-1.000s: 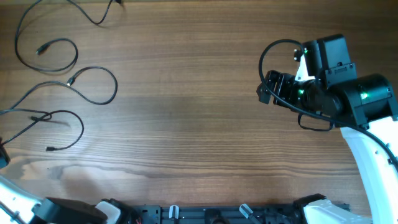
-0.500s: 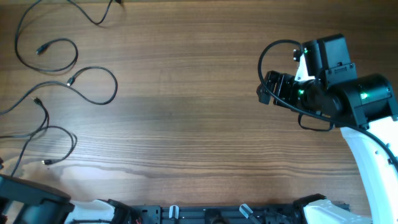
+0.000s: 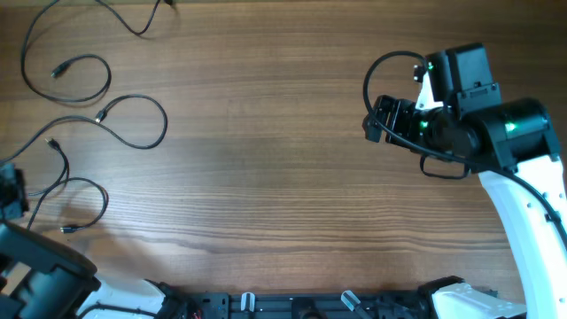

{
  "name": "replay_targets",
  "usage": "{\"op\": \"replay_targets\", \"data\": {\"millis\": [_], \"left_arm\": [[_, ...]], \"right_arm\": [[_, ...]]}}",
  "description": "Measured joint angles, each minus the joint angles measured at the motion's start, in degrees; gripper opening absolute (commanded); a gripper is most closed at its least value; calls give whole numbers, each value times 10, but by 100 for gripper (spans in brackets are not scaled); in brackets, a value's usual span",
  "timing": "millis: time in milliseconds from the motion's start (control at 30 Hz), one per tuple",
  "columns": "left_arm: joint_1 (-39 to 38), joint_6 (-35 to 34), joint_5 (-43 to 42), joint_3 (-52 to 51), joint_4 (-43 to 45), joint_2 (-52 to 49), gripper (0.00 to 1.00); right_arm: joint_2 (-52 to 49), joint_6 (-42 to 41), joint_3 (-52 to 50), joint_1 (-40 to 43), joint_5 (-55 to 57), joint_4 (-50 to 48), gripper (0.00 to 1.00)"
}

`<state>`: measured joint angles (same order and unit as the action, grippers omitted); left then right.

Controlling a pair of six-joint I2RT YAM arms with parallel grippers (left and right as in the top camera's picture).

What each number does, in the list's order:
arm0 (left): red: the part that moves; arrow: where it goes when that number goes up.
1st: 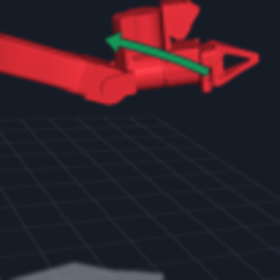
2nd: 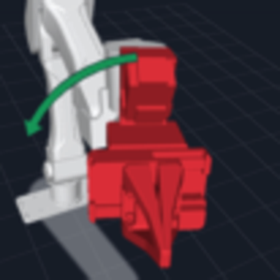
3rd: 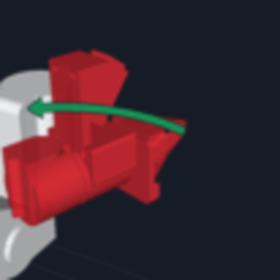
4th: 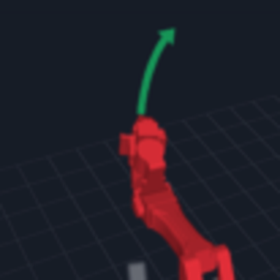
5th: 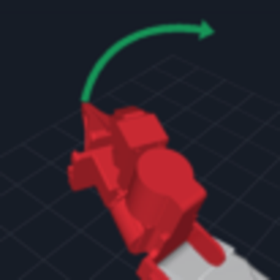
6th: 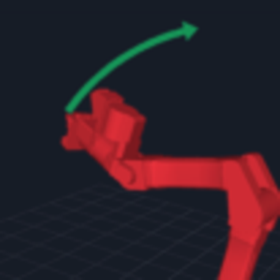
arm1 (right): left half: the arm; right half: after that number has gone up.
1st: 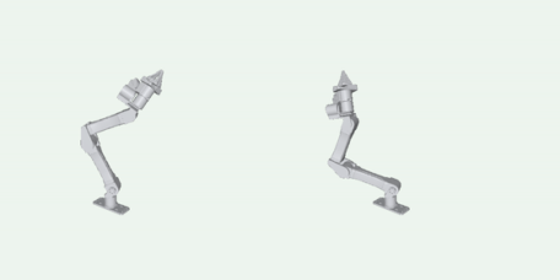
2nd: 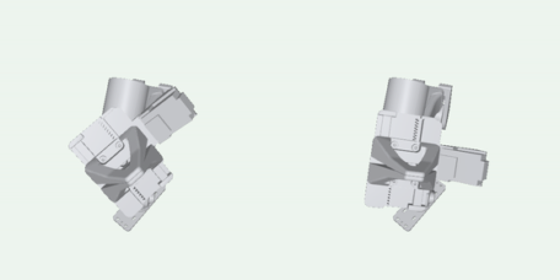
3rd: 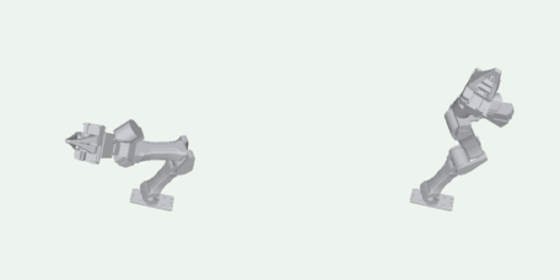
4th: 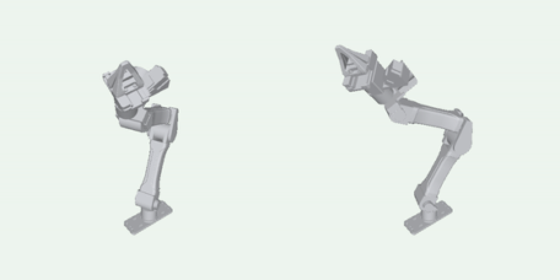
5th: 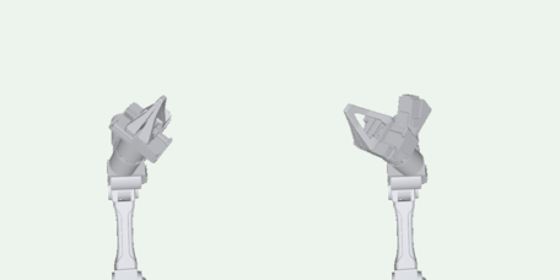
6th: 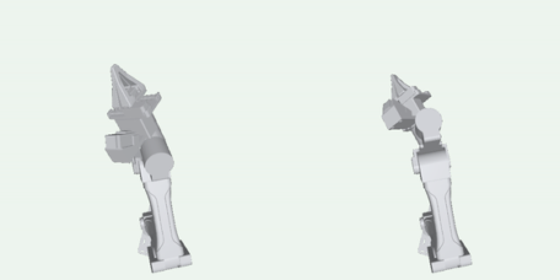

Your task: Untangle cables

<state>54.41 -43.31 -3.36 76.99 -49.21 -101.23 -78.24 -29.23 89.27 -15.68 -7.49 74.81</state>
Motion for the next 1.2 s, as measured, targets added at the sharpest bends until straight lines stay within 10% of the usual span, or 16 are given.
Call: {"op": "replay_targets", "data": {"millis": [200, 967, 1200], "left_arm": [[-90, 33, 25, 0, 2, -37, 4], [-116, 88, 76, 1, 81, -114, 4], [-125, 149, -229, 36, 88, -49, 11]], "right_arm": [[-16, 0, 0, 0, 0, -1, 100], [-17, 0, 0, 0, 0, -3, 100], [-17, -3, 0, 0, 0, -5, 100]]}}
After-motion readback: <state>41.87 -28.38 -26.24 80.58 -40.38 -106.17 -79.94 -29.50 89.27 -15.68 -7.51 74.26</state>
